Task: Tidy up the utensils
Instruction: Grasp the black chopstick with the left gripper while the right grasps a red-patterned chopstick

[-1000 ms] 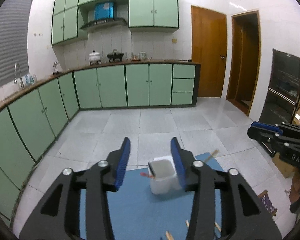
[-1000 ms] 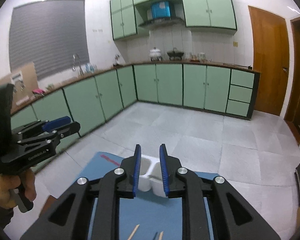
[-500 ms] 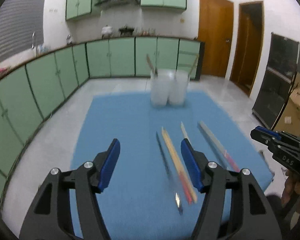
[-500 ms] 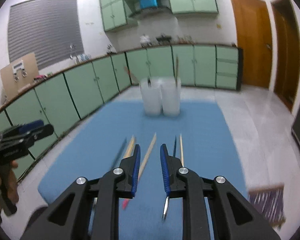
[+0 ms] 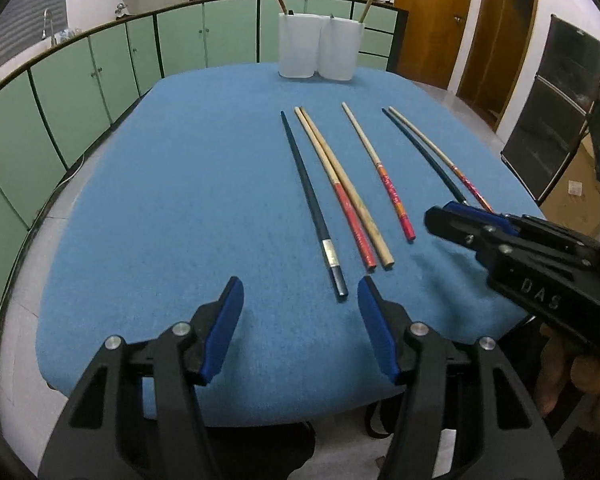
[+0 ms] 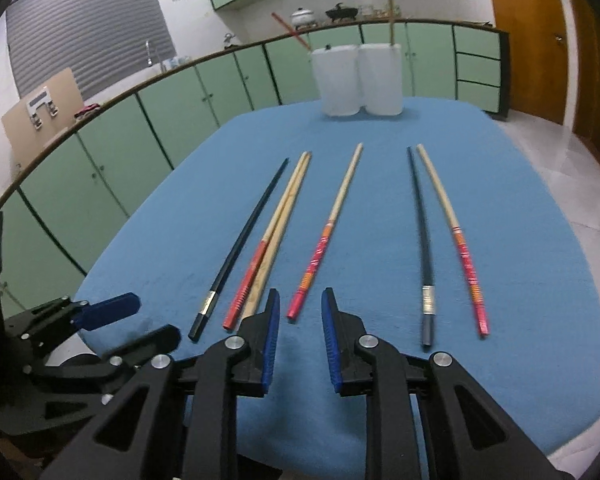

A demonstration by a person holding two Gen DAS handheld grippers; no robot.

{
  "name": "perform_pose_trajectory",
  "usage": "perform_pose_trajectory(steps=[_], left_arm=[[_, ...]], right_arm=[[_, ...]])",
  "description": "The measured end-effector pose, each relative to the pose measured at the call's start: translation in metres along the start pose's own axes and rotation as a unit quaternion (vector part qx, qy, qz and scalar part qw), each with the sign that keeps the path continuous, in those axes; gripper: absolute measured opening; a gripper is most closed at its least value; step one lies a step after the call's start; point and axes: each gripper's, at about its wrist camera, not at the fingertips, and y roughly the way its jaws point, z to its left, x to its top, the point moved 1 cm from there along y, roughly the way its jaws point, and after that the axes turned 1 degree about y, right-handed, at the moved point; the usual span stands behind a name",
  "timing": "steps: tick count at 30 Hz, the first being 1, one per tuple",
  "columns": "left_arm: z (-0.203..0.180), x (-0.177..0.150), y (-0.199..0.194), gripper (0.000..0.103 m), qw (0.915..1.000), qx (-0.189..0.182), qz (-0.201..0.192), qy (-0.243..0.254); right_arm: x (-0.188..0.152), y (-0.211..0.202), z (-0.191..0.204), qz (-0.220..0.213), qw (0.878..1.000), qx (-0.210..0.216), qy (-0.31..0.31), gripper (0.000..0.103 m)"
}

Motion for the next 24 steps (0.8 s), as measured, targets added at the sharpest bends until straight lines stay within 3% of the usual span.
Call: perform_pose_trajectory(steps=[13, 17, 21, 24], left_arm=[[-0.011, 0.000, 0.018, 0.059, 0.9999, 0.010, 0.009, 0.002], [-0.005, 0.003, 0.020, 0.049, 0.9998, 0.015, 0.006, -0.014], [0.000, 0.003, 0.018, 0.033, 0.9996, 0.011, 0.000, -0.025], [-0.002, -0.001, 0.017, 0.031, 0.9997, 0.012, 0.000, -0.023]], right_arm=[[-0.004, 0.022, 0.004, 0.019, 0.999, -0.012, -0.025, 0.023], [-0.003, 0.017, -0.009, 0.015, 0.999, -0.030, -0.011, 0.023], [-0.002, 0.011, -0.024, 0.008, 0.999, -0.042, 0.006, 0.023], [-0.004, 0.010, -0.023, 0.007, 0.999, -0.040, 0.003, 0.024]])
